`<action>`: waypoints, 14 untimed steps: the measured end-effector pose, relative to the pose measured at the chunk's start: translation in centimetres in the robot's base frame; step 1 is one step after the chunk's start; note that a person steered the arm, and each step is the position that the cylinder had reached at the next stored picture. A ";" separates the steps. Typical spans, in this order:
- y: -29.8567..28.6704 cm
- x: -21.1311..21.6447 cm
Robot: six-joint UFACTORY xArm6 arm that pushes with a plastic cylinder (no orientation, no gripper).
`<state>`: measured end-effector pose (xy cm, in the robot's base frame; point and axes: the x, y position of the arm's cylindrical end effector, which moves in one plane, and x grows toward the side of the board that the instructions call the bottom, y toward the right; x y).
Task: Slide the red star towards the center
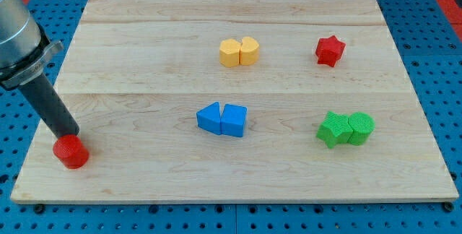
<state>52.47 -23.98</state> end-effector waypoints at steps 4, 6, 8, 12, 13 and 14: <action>5.6 -4.9; 30.2 -6.4; 51.6 -11.3; 39.6 -16.3; 36.6 -14.6; 33.5 -12.8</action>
<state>39.69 9.49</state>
